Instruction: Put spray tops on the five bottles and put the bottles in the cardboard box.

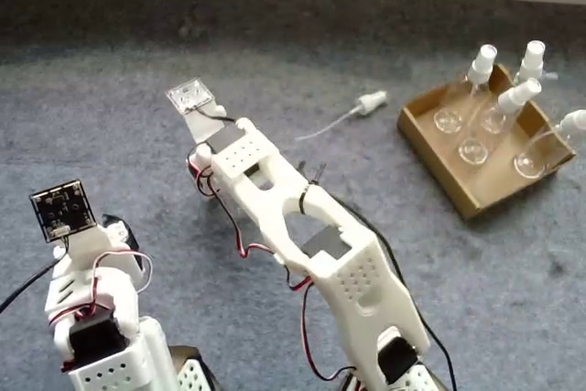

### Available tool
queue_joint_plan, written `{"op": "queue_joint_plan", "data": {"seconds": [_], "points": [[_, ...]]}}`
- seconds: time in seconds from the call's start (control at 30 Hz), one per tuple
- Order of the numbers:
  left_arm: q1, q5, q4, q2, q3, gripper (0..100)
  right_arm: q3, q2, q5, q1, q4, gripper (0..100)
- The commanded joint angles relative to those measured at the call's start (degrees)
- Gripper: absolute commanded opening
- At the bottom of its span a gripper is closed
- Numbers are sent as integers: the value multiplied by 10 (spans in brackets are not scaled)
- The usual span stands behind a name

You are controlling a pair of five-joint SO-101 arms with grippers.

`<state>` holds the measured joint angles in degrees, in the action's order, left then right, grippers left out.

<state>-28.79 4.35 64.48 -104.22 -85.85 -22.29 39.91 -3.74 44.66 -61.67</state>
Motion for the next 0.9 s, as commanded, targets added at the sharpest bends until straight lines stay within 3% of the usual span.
{"op": "queue_joint_plan", "data": {"seconds": [0.0,0.1,0.27,0.57,0.67,0.87], "points": [[-2,-3,-12,-6,39,8,-12,-7,-3,-16,6,146],[-2,-3,-28,-6,31,8,-15,-8,-2,-41,-23,69],[-2,-3,-50,-6,17,8,-111,-8,1,-87,-147,67],[6,-4,-51,-6,15,8,-398,-7,96,-112,-396,67],[21,-5,-48,-6,14,8,-474,-17,96,-127,-397,67],[22,-6,-48,-6,14,8,-468,-119,97,-171,-397,67]]}}
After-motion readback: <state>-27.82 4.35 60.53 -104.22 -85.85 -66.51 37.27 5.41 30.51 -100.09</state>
